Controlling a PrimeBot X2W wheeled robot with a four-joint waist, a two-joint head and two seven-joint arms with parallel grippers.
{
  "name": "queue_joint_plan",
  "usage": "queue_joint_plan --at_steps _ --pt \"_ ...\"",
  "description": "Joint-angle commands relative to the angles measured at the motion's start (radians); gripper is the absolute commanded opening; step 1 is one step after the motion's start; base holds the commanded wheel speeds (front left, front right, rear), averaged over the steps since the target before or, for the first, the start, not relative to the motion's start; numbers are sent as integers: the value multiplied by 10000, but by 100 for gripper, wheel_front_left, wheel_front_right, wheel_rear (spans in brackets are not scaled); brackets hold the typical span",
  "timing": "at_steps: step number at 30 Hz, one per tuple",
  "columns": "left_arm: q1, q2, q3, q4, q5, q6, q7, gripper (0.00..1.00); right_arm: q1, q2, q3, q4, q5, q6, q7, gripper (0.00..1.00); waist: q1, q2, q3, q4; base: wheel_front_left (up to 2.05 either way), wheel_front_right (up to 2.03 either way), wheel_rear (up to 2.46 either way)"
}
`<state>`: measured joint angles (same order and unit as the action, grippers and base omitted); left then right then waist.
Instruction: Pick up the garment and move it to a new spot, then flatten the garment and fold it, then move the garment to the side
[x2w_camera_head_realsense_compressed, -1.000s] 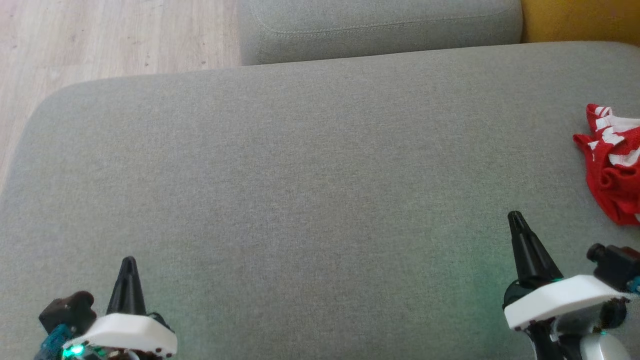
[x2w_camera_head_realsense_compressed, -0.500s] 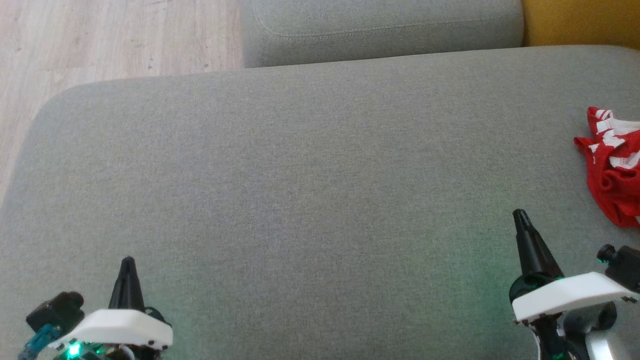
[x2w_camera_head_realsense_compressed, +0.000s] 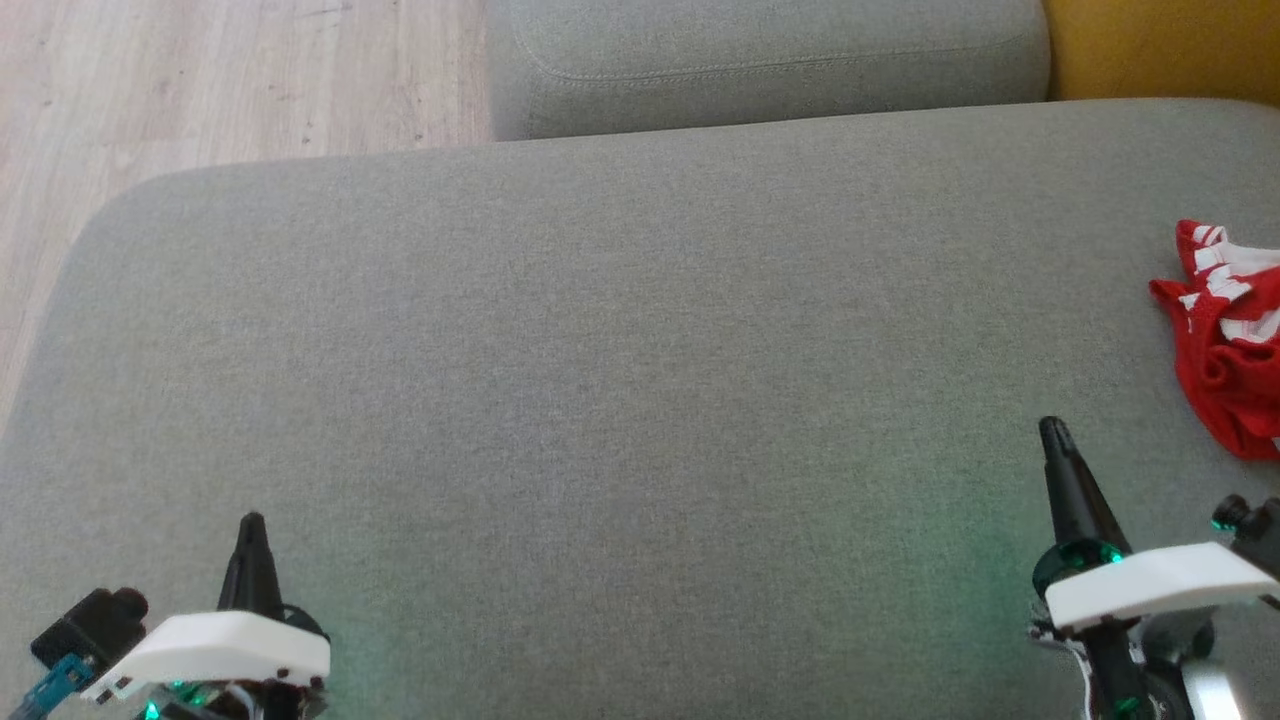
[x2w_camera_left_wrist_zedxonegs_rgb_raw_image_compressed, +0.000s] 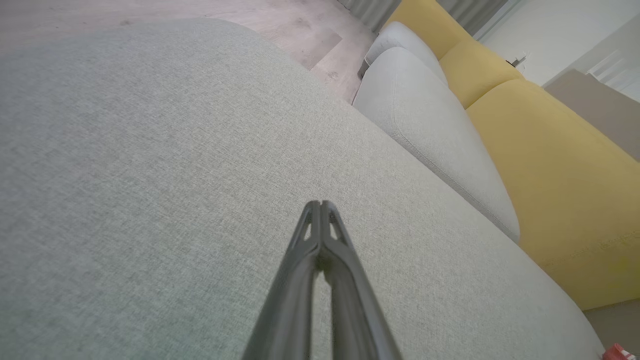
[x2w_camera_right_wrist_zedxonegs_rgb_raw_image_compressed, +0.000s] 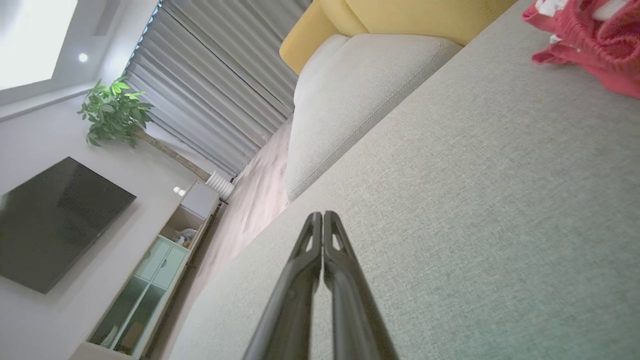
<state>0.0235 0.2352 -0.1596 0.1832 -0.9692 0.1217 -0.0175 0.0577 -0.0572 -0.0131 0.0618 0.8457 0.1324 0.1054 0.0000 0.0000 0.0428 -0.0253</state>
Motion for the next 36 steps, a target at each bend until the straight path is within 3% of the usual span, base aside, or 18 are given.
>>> queue_joint_plan --at_steps 1,36 --pt "-568 33 339 -247 -204 -94 31 0 -544 -213 29 -268 268 -8 -105 0 0 0 -5 4 0 0 0" --pt "-957 -905 1527 210 -3569 -1387 641 0 -1113 -247 -266 833 4399 -13 -213 0 0 0 -213 136 0 0 0"
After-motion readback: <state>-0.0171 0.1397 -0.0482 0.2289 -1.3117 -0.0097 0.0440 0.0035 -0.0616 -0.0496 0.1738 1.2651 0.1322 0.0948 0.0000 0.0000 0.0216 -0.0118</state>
